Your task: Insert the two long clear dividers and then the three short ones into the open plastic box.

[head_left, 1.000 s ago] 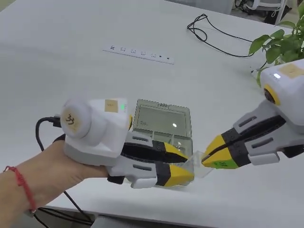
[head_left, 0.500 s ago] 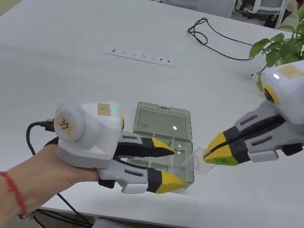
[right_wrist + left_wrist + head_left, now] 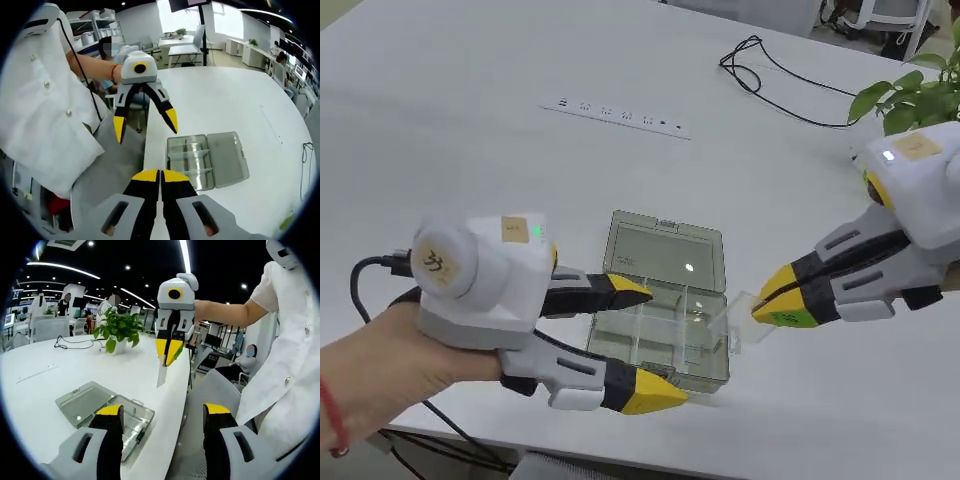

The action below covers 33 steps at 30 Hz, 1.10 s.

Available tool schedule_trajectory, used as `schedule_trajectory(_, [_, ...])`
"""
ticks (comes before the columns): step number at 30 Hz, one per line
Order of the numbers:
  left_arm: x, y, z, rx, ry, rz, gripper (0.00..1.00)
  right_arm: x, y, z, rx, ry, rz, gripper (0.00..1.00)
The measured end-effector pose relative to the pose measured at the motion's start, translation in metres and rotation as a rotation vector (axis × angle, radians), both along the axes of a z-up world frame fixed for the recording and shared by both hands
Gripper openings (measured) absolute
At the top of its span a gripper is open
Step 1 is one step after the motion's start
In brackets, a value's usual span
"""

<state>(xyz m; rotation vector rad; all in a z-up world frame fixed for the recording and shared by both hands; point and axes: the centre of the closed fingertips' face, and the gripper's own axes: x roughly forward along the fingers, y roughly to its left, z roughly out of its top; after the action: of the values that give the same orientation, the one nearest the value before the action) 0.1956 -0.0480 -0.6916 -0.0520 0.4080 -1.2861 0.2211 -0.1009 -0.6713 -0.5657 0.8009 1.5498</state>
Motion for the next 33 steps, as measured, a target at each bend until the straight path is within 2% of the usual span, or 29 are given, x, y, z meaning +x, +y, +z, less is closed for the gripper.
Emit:
schedule_trajectory(2, [-0.001,0.002,-0.002,0.009,-0.011,0.002,0.67,0.003,0.000,-0.003,-0.009,-0.006,-0.003,0.03])
schedule_trajectory(4, [0.000,0.004,-0.004,0.015,-0.002,0.009,0.70,0.006,0.000,-0.005,-0.016,-0.013,-0.005,0.03])
schedule_trajectory(12, [0.005,0.013,-0.009,0.026,-0.005,0.035,0.79,0.020,0.001,-0.016,-0.051,-0.040,-0.021,0.03])
schedule_trajectory(14, [0.007,0.015,-0.011,0.032,-0.011,0.042,0.81,0.025,-0.001,-0.024,-0.065,-0.051,-0.017,0.03])
schedule_trajectory(17, [0.009,0.018,-0.014,0.041,-0.007,0.054,0.87,0.031,-0.002,-0.033,-0.095,-0.072,-0.010,0.03])
schedule_trajectory(23, [0.011,0.024,-0.021,0.049,0.004,0.074,0.92,0.040,0.000,-0.051,-0.130,-0.098,-0.005,0.03])
schedule_trajectory(28, [0.013,0.027,-0.025,0.050,0.011,0.090,0.98,0.043,0.001,-0.063,-0.159,-0.110,0.007,0.03])
schedule_trajectory(33, [0.016,0.031,-0.027,0.052,0.018,0.102,1.00,0.047,0.002,-0.073,-0.175,-0.109,0.014,0.03])
